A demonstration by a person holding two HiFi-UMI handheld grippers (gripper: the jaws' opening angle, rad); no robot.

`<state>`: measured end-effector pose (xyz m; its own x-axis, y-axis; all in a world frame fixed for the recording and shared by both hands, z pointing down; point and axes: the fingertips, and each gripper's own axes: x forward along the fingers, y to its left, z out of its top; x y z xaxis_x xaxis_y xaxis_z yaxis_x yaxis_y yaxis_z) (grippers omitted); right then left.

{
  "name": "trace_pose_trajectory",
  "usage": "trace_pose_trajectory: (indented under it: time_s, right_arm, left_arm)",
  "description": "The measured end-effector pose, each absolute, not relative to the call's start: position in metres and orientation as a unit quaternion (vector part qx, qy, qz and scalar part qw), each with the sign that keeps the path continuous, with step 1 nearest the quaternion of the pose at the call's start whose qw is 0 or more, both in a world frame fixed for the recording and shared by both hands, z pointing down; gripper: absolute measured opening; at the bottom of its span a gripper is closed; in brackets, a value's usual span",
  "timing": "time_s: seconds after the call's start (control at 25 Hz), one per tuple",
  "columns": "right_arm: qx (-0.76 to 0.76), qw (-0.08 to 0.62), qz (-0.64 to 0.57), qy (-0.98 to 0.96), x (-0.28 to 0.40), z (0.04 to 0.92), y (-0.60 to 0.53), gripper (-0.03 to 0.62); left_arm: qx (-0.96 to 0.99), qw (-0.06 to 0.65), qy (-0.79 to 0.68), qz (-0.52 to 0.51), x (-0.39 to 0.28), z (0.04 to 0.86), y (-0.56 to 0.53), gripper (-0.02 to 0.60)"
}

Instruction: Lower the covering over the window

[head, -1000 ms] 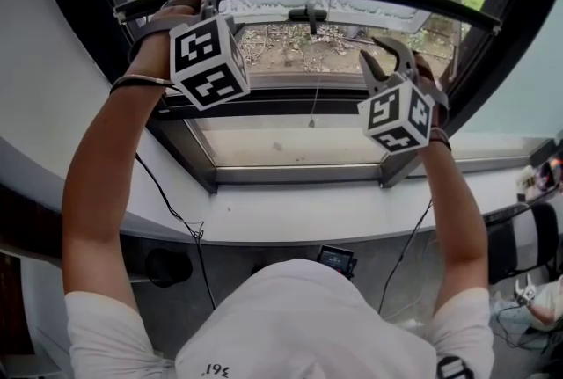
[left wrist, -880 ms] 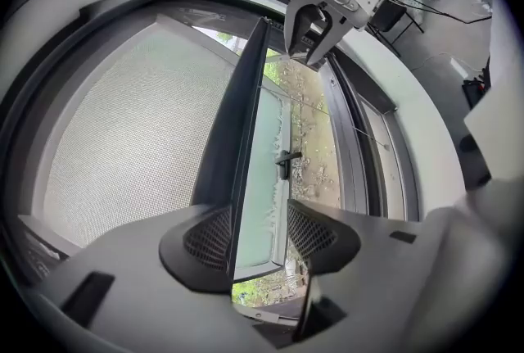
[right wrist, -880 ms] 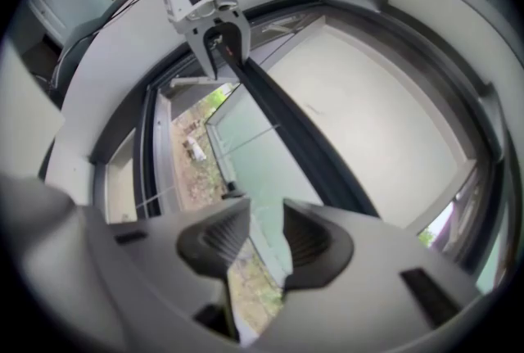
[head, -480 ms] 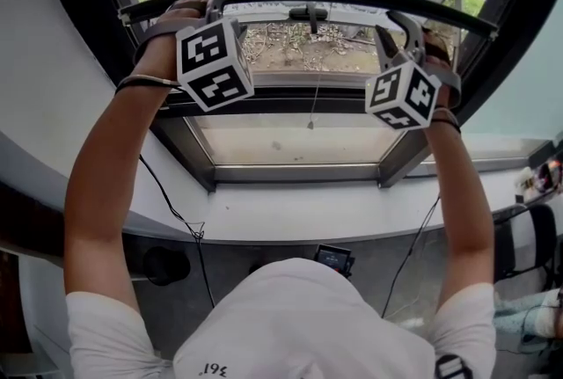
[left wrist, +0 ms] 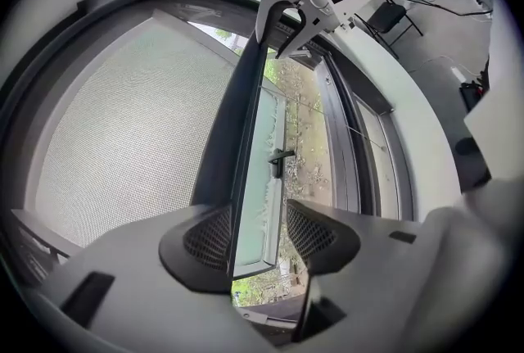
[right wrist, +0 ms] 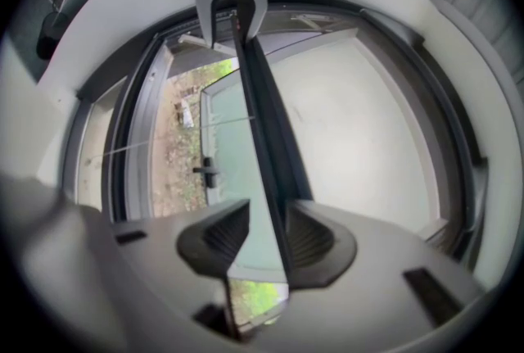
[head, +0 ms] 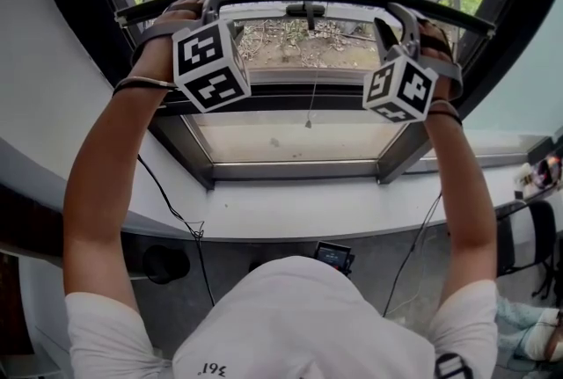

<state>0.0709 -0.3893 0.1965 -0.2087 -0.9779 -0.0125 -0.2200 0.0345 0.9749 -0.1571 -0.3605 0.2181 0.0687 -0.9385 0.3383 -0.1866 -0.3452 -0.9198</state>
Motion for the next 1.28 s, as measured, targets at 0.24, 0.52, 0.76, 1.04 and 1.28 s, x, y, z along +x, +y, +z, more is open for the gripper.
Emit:
trace_pose_trajectory:
  time_s: [0.24,0.52,0.76,1.04,1.28]
  right_arm:
    - [0.493,0.407,-0.494,-0.589,0.077,0.199,-0.402,0.132]
    - [0.489,0.414,-0.476,-0.603,0.076,0.208,-0.403,0.132]
    - [0.463,0.453,-0.458,-0.609,0.076,0.243,-0.405,0.130]
    - [0.463,0.458,-0.444,-0.615,0.076,0.256,-0.406,0.130]
    - [0.462,0.462,-0.438,-0.617,0.076,0.262,-0.406,0.130]
  left_arm:
    - [-0.634,0.364,0.445,-0.517,-0.158,0.219,-0.359,0.212]
    - [-0.651,0.352,0.440,-0.508,-0.155,0.229,-0.359,0.212]
    - [-0.658,0.334,0.427,-0.523,-0.157,0.264,-0.361,0.212]
    - [-0.657,0.330,0.425,-0.528,-0.156,0.274,-0.362,0.213]
    - [-0.656,0.328,0.422,-0.533,-0.156,0.280,-0.362,0.213]
